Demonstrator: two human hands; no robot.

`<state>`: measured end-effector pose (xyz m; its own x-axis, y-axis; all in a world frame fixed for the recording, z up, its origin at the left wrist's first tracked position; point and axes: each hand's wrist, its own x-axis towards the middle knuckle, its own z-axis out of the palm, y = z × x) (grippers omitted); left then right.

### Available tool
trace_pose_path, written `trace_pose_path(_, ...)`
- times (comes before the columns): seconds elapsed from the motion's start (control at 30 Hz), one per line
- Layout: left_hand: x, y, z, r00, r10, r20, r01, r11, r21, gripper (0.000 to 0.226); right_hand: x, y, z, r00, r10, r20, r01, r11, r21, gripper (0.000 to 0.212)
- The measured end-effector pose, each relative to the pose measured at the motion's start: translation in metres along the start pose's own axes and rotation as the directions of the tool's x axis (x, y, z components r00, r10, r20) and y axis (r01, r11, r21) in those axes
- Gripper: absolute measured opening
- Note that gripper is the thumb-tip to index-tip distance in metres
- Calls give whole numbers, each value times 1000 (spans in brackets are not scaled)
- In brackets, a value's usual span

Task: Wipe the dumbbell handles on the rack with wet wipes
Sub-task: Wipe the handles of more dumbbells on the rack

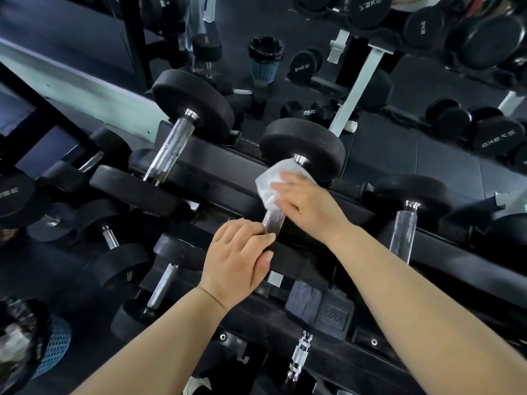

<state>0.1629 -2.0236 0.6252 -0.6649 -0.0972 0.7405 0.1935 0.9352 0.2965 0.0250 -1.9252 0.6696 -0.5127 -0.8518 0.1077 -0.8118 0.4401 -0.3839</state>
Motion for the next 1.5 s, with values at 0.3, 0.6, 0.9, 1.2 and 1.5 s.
trace_pose_path(0.3, 3, 6, -12, 986, -74, 148, 81, 996, -43, 31, -5, -16, -4, 985, 31, 168, -35, 999, 26, 28)
trace_pose_path(0.6, 38, -9, -39, 779, -490, 392, 588, 788, -183, 53, -22, -50, -8, 957, 286, 45, -264, 797, 544, 24)
trace_pose_path(0.9, 57, -30, -23, 475, -787, 393, 880, 435, -191, 29, -47, -55, -9, 881, 464, -94, -344, 763, 547, 49)
trace_pose_path(1.2, 71, -53, 8, 201, -744, 637, 972, 71, -225, 29, -73, -60, 4, 909, 401, -114, -315, 840, 442, 32)
trace_pose_path(1.5, 109, -47, 25, 310, -419, 853, 938, 281, -203, 16, -75, -60, 17, 932, 183, -312, -111, 966, 235, 47)
